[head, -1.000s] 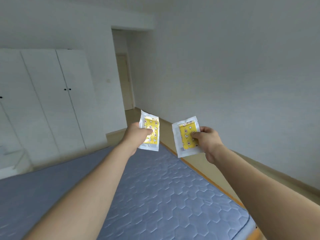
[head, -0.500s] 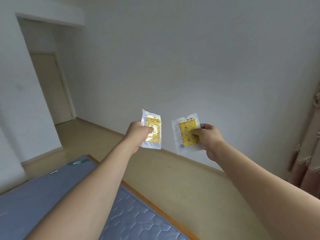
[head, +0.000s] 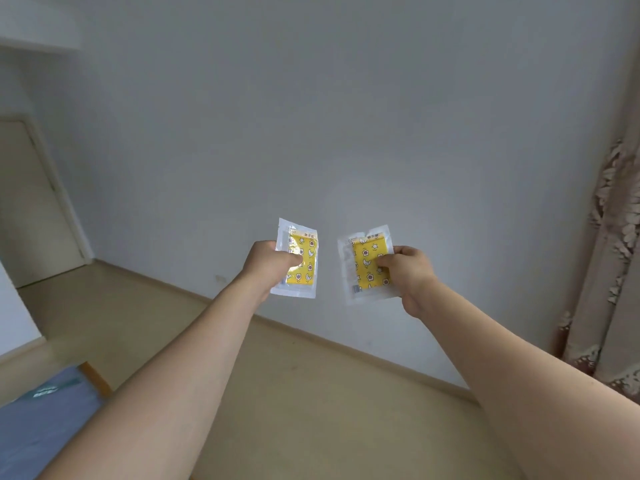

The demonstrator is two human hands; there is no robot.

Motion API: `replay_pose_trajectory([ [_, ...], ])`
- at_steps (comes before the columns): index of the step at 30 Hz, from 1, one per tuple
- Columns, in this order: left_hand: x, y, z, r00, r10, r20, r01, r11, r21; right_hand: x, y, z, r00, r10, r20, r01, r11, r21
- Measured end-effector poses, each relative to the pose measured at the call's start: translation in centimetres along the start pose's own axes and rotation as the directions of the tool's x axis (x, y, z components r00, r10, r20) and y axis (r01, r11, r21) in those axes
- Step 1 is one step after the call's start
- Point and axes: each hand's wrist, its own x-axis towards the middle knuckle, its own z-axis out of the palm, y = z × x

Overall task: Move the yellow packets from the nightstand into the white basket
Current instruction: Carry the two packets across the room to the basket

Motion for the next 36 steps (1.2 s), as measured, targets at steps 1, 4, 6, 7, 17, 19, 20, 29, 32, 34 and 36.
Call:
replay_pose_trajectory([
  [1, 1.8, 0.4, 1.1, 1.0, 0.001, -0.01, -0.001, 1.0, -0.01, 2.3, -0.2, -0.4, 1.0, 0.002, 0.01, -0.002, 1.0, 0.005],
  [4, 6.5, 0.7, 4.0, 1.0, -0.007, -0.03, 0.006, 1.0, -0.025, 8.6, -0.4, -0.4, 0.998, 0.016, 0.058, -0.017, 1.0, 0.005],
  [6, 9.2, 0.1, 5.4, 0.999, -0.028, -0.033, 0.028, 1.0, 0.002, 12.4, 0.0, 0.2, 0.995, 0.032, 0.099, -0.032, 0.999, -0.001],
  [7, 10.6, -0.5, 5.9, 0.998, -0.039, -0.038, 0.039, 0.999, 0.005, 14.3, 0.3, 0.7, 0.993, 0.038, 0.114, -0.039, 0.999, 0.0],
  [17, 28.4, -5.2, 5.0, 0.959, -0.091, -0.268, 0.071, 0.994, -0.086, 34.0, 2.6, 10.4, 0.941, 0.049, 0.334, -0.038, 0.999, -0.039],
  [19, 32.5, -5.1, 4.1, 0.954, -0.104, -0.281, 0.078, 0.992, -0.101, 38.1, 1.8, 12.8, 0.932, 0.049, 0.36, -0.037, 0.999, -0.04],
  [20, 34.4, -5.1, 3.5, 0.951, -0.108, -0.29, 0.081, 0.991, -0.103, 40.1, 1.4, 13.9, 0.925, 0.046, 0.377, -0.032, 0.999, -0.042],
  [29, 50.8, -7.7, 0.8, 0.888, -0.19, -0.419, 0.139, 0.979, -0.15, 56.1, 1.2, 24.3, 0.862, 0.042, 0.506, -0.049, 0.999, 0.0],
  [32, 55.9, -9.9, 0.1, 0.856, -0.22, -0.467, 0.161, 0.973, -0.163, 61.3, 2.3, 29.2, 0.83, 0.056, 0.555, -0.071, 0.997, 0.006],
  [34, 59.1, -11.1, -0.6, 0.835, -0.219, -0.505, 0.152, 0.974, -0.17, 64.9, 2.9, 32.6, 0.797, 0.052, 0.602, -0.073, 0.997, 0.01],
  [36, 62.2, -11.9, -1.9, 0.801, -0.218, -0.557, 0.142, 0.974, -0.178, 68.5, 3.2, 35.8, 0.757, 0.036, 0.652, -0.064, 0.998, 0.019],
])
